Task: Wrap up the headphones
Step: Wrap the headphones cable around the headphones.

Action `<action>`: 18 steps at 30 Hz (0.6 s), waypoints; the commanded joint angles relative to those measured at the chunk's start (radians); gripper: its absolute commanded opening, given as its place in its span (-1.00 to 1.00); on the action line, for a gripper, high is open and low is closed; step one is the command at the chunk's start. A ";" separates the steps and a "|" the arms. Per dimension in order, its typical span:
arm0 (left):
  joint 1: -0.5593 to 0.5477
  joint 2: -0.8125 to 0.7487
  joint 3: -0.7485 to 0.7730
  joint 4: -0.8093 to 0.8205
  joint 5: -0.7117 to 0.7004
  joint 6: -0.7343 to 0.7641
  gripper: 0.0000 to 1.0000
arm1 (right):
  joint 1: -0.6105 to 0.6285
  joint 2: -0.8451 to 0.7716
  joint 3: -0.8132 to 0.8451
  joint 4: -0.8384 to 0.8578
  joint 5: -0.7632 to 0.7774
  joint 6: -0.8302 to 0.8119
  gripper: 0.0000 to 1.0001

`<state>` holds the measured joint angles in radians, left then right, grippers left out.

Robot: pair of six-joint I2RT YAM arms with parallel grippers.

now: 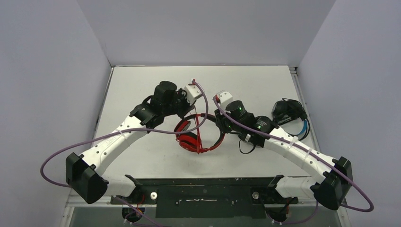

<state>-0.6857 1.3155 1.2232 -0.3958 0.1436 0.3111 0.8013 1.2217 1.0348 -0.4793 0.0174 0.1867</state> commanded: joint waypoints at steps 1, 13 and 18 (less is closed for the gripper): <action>0.098 0.009 -0.011 0.141 0.148 -0.078 -1.00 | 0.017 -0.060 0.058 0.012 -0.095 -0.007 -1.00; 0.200 0.042 -0.061 0.240 0.367 -0.247 -0.92 | 0.018 -0.082 0.161 -0.051 -0.151 -0.005 -1.00; 0.263 0.038 -0.102 0.326 0.503 -0.355 -0.82 | 0.016 -0.050 0.257 -0.134 -0.130 0.009 -1.00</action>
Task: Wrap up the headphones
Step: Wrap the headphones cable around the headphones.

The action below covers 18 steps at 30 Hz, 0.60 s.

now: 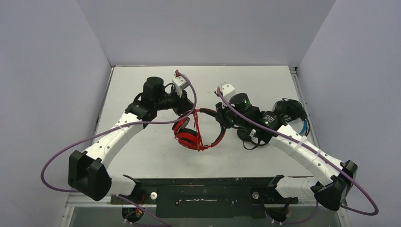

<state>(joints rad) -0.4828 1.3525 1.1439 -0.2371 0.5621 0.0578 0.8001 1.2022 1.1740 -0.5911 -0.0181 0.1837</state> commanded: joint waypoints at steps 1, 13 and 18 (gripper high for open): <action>0.069 0.002 -0.034 0.188 0.104 -0.122 -0.81 | 0.017 -0.028 0.132 -0.032 -0.095 0.014 -1.00; 0.130 -0.038 -0.166 0.439 0.207 -0.343 -0.67 | -0.014 0.015 0.245 -0.096 -0.082 0.040 -1.00; 0.130 -0.055 -0.231 0.556 0.228 -0.421 -0.67 | -0.028 0.033 0.294 -0.104 -0.080 0.047 -1.00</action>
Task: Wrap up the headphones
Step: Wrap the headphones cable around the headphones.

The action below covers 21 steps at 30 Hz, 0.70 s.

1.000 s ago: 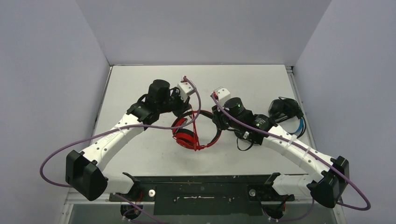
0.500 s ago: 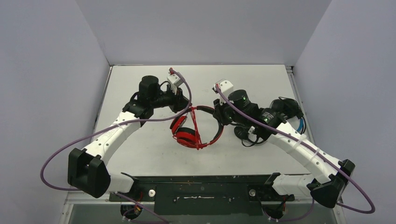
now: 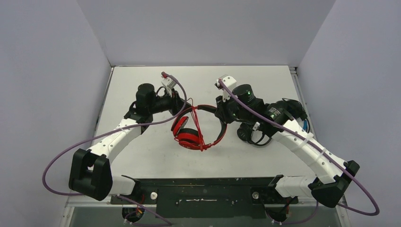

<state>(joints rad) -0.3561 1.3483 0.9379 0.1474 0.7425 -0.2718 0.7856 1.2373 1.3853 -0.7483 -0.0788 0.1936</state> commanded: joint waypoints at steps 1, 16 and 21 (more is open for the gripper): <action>0.003 -0.057 -0.033 0.179 0.045 -0.095 -0.66 | -0.017 -0.001 0.088 0.054 -0.017 0.040 -1.00; 0.032 -0.354 -0.315 0.204 -0.172 -0.200 -0.07 | -0.072 0.044 0.154 0.011 -0.074 0.018 -1.00; 0.034 -0.396 -0.360 0.243 -0.184 -0.210 0.04 | -0.083 0.051 0.160 -0.014 -0.090 0.020 -1.00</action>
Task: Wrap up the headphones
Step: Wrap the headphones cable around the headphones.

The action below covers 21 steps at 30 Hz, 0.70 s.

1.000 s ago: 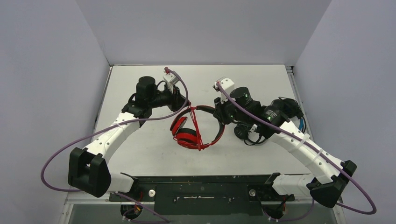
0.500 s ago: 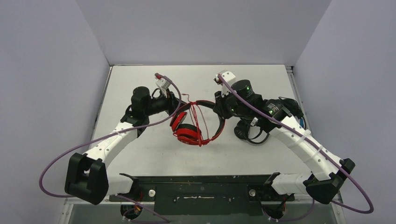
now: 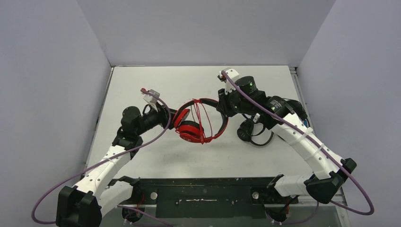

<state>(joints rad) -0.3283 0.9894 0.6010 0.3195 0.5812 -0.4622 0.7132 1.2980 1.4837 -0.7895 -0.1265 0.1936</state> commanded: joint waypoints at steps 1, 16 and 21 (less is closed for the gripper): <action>0.006 -0.039 -0.032 0.091 -0.018 -0.016 0.06 | -0.013 -0.008 0.065 0.023 -0.044 0.020 -1.00; 0.006 -0.079 -0.252 0.540 -0.112 0.004 0.81 | -0.083 0.046 0.216 -0.121 -0.108 0.028 -1.00; 0.006 -0.035 -0.292 0.674 -0.131 0.036 0.94 | -0.095 0.066 0.284 -0.163 -0.119 0.044 -1.00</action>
<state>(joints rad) -0.3260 0.9291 0.3233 0.7887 0.4751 -0.4667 0.6281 1.3605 1.6794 -0.9569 -0.2031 0.1947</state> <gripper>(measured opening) 0.931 0.146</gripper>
